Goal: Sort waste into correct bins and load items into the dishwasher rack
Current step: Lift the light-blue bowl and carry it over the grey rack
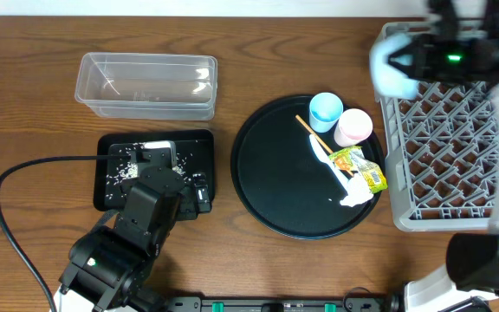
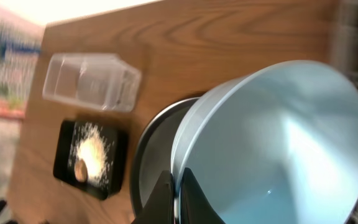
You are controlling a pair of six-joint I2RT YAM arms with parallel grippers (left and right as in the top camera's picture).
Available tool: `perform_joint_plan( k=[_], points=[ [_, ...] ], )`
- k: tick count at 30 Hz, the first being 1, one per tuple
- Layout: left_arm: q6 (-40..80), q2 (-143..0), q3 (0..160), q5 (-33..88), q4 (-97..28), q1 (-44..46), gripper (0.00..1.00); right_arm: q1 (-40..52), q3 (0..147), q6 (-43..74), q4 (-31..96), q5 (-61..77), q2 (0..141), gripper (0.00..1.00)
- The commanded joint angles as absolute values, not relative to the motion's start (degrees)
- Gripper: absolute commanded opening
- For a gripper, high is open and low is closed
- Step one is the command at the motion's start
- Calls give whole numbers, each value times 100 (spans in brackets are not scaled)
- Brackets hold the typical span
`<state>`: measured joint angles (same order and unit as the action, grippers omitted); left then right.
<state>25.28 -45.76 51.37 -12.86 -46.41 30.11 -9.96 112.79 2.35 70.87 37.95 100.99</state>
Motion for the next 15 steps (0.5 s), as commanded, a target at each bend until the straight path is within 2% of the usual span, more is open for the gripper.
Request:
perform_joint_plan(
  k=[1, 8, 15],
  points=[
    [2495, -4571, 5218, -1378, -4648, 2991, 98, -1669, 11301, -156, 7266, 4530, 10049, 1],
    [2495, -4571, 5218, -1378, -4648, 2991, 98, -2827, 11078, -633, 7529, 5162, 10053, 1],
    [2495, -4571, 5218, -1378, -4648, 2991, 98, -3514, 10130, -1059, 7194, 6073, 10084, 1]
  ],
)
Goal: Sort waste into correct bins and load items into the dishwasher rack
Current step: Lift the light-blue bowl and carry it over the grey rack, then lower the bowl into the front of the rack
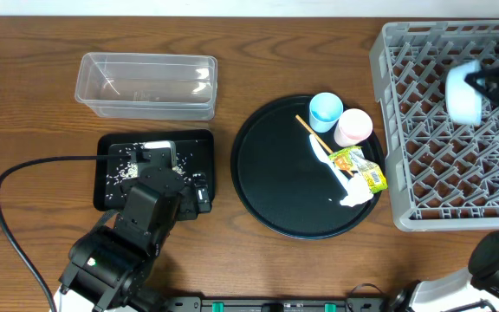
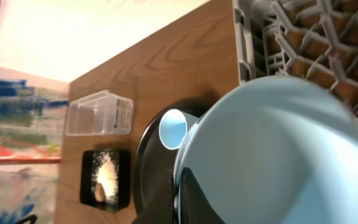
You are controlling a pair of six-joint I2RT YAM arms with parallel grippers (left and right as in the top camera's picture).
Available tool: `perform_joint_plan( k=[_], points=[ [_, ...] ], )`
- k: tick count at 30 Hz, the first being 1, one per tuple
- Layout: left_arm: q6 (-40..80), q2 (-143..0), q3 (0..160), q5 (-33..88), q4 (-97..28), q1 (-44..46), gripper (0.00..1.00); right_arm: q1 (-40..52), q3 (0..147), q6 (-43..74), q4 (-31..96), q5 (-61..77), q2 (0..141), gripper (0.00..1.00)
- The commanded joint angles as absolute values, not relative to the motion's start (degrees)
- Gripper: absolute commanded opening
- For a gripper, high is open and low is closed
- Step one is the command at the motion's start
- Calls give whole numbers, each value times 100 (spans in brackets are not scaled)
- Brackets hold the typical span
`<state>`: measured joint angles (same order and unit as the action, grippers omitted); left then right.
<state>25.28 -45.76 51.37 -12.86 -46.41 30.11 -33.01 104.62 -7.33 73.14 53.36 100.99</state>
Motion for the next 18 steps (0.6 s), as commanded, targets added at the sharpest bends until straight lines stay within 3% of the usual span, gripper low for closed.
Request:
perform_joint_plan(
  k=[1, 5, 18],
  points=[
    [2495, -4571, 5218, -1378, -4648, 2991, 98, -3583, 9998, -1059, 7085, 6228, 10101, 1],
    [2495, -4571, 5218, -1378, -4648, 2991, 98, -3787, 9494, -1059, 6694, 6873, 10239, 1],
    [2495, -4571, 5218, -1378, -4648, 2991, 98, -3774, 9188, -1100, 6510, 6486, 10639, 1]
  ],
)
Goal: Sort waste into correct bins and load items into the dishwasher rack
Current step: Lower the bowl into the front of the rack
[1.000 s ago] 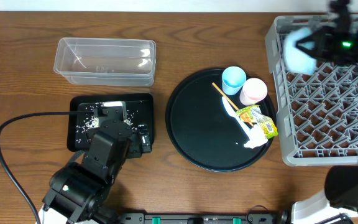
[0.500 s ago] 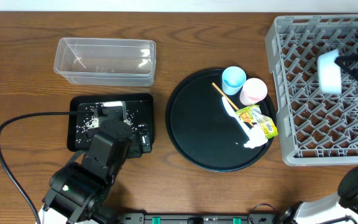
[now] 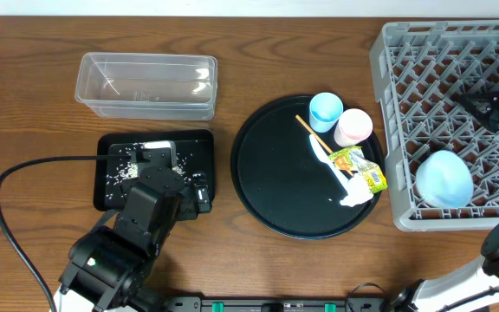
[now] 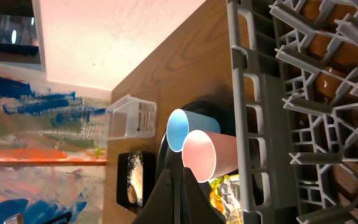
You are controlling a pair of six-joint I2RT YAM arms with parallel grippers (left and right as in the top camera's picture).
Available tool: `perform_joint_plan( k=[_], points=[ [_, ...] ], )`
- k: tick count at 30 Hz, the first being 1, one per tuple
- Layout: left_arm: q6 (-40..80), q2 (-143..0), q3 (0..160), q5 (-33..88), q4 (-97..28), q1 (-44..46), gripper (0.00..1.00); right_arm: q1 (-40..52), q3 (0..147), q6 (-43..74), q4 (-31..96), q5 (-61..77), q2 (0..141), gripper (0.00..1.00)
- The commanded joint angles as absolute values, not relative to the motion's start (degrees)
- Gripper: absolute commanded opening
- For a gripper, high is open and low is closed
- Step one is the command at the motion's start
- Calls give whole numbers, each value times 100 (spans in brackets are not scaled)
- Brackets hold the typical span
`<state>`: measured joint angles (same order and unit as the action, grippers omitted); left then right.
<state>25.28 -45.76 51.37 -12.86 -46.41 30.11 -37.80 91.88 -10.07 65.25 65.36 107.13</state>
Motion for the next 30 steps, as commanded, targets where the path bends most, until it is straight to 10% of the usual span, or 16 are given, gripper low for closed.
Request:
perform_joint_plan(
  k=[1, 7, 23, 24, 30],
  points=[
    [2495, -4571, 5218, -1378, -4648, 2991, 98, -3774, 9192, -1024, 6510, 6359, 10615, 1],
    [2495, -4571, 5218, -1378, -4648, 2991, 98, -3769, 9192, -563, 6541, 5384, 10221, 4],
    [2495, -4571, 5218, -1378, -4648, 2991, 98, -3747, 9192, 1293, 7570, 1949, 7699, 83],
    [2495, -4571, 5218, -1378, -4648, 2991, 98, -3743, 9192, 1426, 7701, 1745, 7583, 99],
    [2495, -4571, 5218, -1378, -4648, 2991, 98, -3743, 9164, 1584, 8838, 1426, 7183, 99]
  ],
)
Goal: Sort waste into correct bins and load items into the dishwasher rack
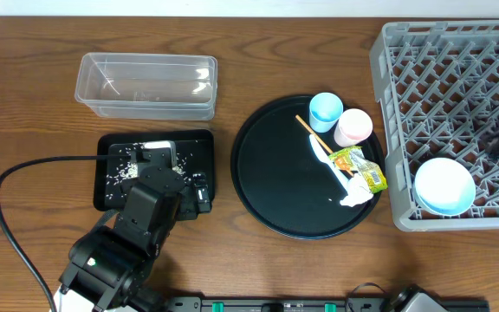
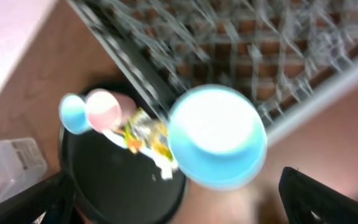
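Observation:
A light blue bowl (image 1: 444, 185) with a white inside rests in the near left corner of the grey dishwasher rack (image 1: 457, 52). In the blurred right wrist view the bowl (image 2: 216, 134) lies well ahead of my right gripper (image 2: 179, 202), whose dark fingers (image 2: 319, 190) stand wide apart and open. That gripper shows as a dark blur over the rack's right side. On the round black tray (image 1: 275, 182) stand a blue cup (image 1: 325, 110) and a pink cup (image 1: 353, 127), beside a chopstick (image 1: 305, 126), a snack wrapper (image 1: 359, 166) and white paper (image 1: 354, 196). My left gripper (image 1: 196, 192) rests at the black bin (image 1: 115, 160); its jaws are hidden.
A clear plastic bin (image 1: 145, 84) stands at the back left. The black bin holds food scraps. A black cable (image 1: 11, 178) loops over the table's left part. The left arm's body (image 1: 115, 256) fills the near left.
The bowl, which showed its blue outside in the rack's near left corner, now shows its white inside there. My right gripper's fingers, then together, are now wide apart, and the arm sits further right.
My right gripper first held the bowl over the rack's far left corner, then over the rack's right side. A second ago the bowl lay in the near left corner, free of the gripper. It rests there now with the gripper open. The left arm has not moved.

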You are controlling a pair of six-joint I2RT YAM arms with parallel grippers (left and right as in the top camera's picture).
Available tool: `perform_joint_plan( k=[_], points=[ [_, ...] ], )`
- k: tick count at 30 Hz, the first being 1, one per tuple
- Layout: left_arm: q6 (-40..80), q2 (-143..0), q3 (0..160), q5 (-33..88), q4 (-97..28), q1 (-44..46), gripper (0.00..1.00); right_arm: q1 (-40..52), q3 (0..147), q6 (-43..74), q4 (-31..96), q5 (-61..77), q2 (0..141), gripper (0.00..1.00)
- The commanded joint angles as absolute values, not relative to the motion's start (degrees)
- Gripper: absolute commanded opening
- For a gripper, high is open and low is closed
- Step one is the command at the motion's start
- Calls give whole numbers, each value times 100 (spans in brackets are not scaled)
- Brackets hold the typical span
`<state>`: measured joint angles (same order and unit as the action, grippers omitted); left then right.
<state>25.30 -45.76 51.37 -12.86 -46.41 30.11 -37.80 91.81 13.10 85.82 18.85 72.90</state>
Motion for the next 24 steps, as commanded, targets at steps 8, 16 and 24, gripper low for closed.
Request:
perform_joint_plan(
  k=[8, 16, 24],
  points=[
    [2495, -4571, 5218, -1378, -4648, 2991, 98, -3754, 8191, 2458, 9004, 751, 7052, 99],
    [2495, -4571, 5218, -1378, -4648, 2991, 98, -3754, 6751, 2655, 7839, 762, 7052, 99],
    [2495, -4571, 5218, -1378, -4648, 2991, 98, -3754, 5867, 2659, 7113, 926, 7052, 99]
  ],
)
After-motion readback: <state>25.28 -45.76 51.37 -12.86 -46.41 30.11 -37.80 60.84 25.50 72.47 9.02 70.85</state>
